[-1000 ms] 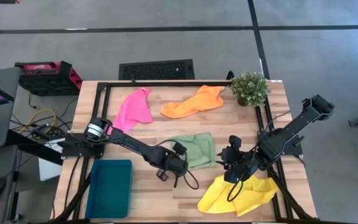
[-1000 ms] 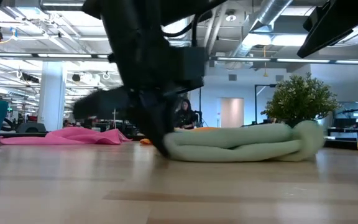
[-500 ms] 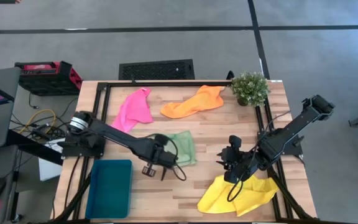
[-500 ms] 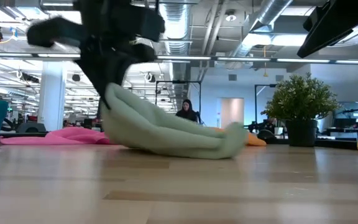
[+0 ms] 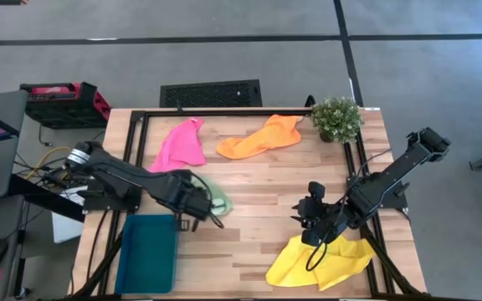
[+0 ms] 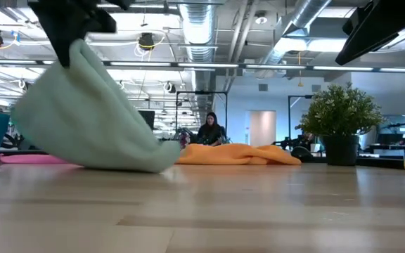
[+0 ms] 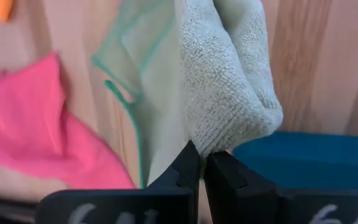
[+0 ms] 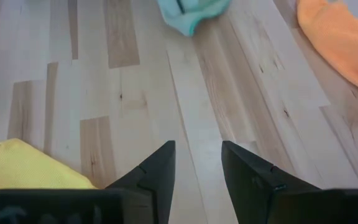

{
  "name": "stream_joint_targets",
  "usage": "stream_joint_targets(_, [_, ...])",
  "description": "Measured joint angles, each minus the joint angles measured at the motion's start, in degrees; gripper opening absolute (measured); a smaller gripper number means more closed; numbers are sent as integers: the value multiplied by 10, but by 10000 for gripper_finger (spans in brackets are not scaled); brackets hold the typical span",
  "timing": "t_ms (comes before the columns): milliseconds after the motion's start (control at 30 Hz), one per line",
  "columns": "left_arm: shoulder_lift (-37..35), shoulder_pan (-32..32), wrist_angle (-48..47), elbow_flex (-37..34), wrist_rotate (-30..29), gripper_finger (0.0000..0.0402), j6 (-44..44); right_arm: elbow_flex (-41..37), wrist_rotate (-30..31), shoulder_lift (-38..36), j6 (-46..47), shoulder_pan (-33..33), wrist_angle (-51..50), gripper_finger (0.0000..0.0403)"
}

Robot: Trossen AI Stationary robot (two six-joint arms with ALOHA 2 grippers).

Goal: Fold microfiber towels
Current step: Put the green microfiber towel into the bin

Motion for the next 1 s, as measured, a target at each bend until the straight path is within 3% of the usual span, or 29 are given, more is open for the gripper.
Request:
stream_joint_targets(300, [-50,-56,-97,0,3,0,-124,0,0,0,-1,0,0,155])
stream_joint_targets(667, [-51,-123,-96,1,38,0,-221,0,0,0,-1,0,0,155])
stream_joint_targets(1000, [-51,-176,-95,1,107,0,-306,0,0,0,0,0,0,155])
